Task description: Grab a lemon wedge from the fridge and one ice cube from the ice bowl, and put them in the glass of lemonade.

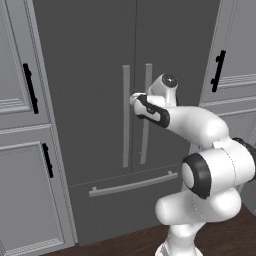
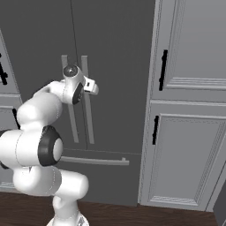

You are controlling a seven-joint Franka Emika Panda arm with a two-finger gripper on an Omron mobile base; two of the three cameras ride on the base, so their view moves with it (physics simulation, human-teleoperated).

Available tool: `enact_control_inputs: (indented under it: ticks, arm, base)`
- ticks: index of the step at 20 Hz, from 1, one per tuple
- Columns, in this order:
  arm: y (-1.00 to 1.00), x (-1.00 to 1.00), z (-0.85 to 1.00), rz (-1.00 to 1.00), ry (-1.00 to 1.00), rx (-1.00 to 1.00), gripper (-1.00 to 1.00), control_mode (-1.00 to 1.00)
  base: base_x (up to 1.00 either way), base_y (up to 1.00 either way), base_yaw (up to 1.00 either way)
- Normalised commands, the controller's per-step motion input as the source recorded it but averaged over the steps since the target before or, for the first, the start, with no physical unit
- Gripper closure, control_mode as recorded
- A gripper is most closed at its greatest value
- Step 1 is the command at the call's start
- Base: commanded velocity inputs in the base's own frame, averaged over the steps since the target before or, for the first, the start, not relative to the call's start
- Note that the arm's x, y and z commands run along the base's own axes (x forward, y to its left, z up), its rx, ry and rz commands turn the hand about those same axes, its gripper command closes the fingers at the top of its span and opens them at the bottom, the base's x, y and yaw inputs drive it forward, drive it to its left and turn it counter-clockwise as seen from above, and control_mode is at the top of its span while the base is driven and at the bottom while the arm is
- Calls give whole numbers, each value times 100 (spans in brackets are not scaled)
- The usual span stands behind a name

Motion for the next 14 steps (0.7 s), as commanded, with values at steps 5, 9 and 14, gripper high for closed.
enact_control_inputs:
  ticks: [5, 9, 14]
  arm:
    - [-35, 3, 44, 0, 4, 0, -100, -100]
    - [-12, 17, 44, 0, 12, -3, -100, -100]
    - [12, 22, -19, 0, 1, -5, -100, -100]
  base:
    - [0, 0, 0]
    - [0, 0, 0]
    - [0, 0, 0]
